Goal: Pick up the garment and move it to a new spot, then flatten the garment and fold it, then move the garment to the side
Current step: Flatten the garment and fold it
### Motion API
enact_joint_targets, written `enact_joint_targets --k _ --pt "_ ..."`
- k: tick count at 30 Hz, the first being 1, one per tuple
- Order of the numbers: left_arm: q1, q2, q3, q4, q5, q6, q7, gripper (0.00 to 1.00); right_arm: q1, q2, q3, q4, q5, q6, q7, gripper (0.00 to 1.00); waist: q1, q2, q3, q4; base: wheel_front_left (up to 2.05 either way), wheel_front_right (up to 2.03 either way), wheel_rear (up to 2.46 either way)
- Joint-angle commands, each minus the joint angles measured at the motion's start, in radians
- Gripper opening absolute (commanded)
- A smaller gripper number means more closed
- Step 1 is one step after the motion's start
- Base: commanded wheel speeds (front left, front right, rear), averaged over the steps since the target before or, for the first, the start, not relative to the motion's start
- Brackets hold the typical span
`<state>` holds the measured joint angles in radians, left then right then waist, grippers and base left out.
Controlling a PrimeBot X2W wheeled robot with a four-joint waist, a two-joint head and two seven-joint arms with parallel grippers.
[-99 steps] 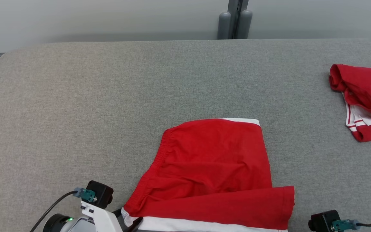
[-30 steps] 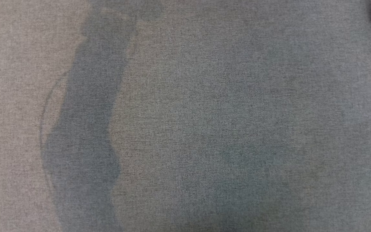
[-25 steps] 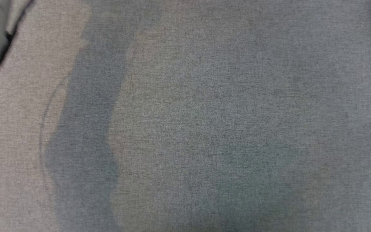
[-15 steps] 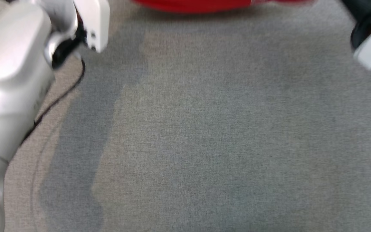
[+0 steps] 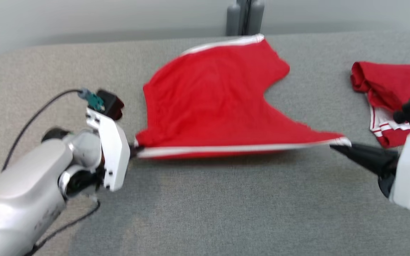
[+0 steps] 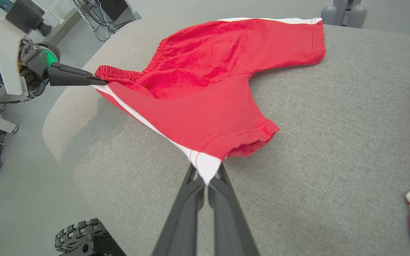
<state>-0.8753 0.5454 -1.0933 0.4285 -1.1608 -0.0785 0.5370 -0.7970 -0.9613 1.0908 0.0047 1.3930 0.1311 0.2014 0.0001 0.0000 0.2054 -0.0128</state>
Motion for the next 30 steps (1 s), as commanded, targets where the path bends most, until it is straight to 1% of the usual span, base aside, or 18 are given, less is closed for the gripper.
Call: enact_joint_targets --k 1,5,9,12,14,16,19,22,23,27,30 --pt "0.033 0.031 -0.009 -0.017 -0.015 0.022 0.032 0.00 0.028 -0.032 0.001 -0.008 0.011 0.000 0.008 0.00 -0.0001 0.0000 -0.039 -0.001 0.00 0.00 0.00" --pt "0.095 0.113 -0.041 -0.190 -0.083 0.075 0.177 0.00 0.116 -0.126 0.006 -0.083 0.068 0.000 0.054 0.00 -0.0001 0.0000 -0.067 0.005 0.00 0.00 0.00" --pt "0.142 0.179 -0.056 -0.353 -0.132 0.135 0.262 0.00 0.185 -0.229 0.016 -0.165 0.103 -0.001 0.089 0.00 -0.0001 0.0000 -0.081 0.017 0.00 0.00 0.00" --pt "0.162 0.216 -0.061 -0.454 -0.174 0.173 0.312 0.00 0.215 -0.280 0.008 -0.217 0.114 -0.001 0.081 0.00 -0.0001 0.0000 -0.083 0.020 0.00 0.00 0.00" --pt "0.162 0.237 -0.059 -0.501 -0.184 0.194 0.335 0.00 0.224 -0.299 -0.001 -0.234 0.120 -0.001 0.079 0.00 -0.0001 0.0000 -0.076 0.023 0.00 0.00 0.00" --pt "0.149 0.252 -0.051 -0.527 -0.191 0.211 0.348 0.00 0.219 -0.306 -0.012 -0.240 0.121 -0.001 0.083 0.00 -0.0001 0.0000 -0.062 0.027 0.00 0.00 0.00" --pt "0.115 0.251 -0.036 -0.541 -0.210 0.225 0.382 0.00 0.185 -0.297 -0.035 -0.224 0.121 -0.001 0.110 0.00 -0.0001 0.0000 -0.029 0.035 0.00 0.00 0.00" --pt "0.058 0.240 -0.033 -0.523 -0.224 0.208 0.449 0.00 0.134 -0.279 -0.059 -0.179 0.128 -0.002 0.174 0.00 -0.0001 0.0000 0.022 0.049 0.00 0.00 0.00" --pt "0.058 0.240 -0.033 -0.523 -0.224 0.208 0.449 0.00 0.134 -0.279 -0.059 -0.179 0.128 -0.002 0.174 0.00 -0.0001 0.0000 0.022 0.049 0.00 0.00 0.00" --pt "-0.050 0.196 0.000 -0.467 -0.286 0.201 0.552 0.00 0.024 -0.240 -0.100 -0.107 0.132 -0.003 0.291 0.00 -0.0001 0.0000 0.095 0.073 0.00 0.00 0.00" --pt "-0.132 0.148 0.029 -0.421 -0.330 0.216 0.620 0.00 -0.072 -0.191 -0.127 -0.045 0.127 -0.002 0.384 0.00 -0.0001 0.0000 0.148 0.088 0.00 0.00 0.00"
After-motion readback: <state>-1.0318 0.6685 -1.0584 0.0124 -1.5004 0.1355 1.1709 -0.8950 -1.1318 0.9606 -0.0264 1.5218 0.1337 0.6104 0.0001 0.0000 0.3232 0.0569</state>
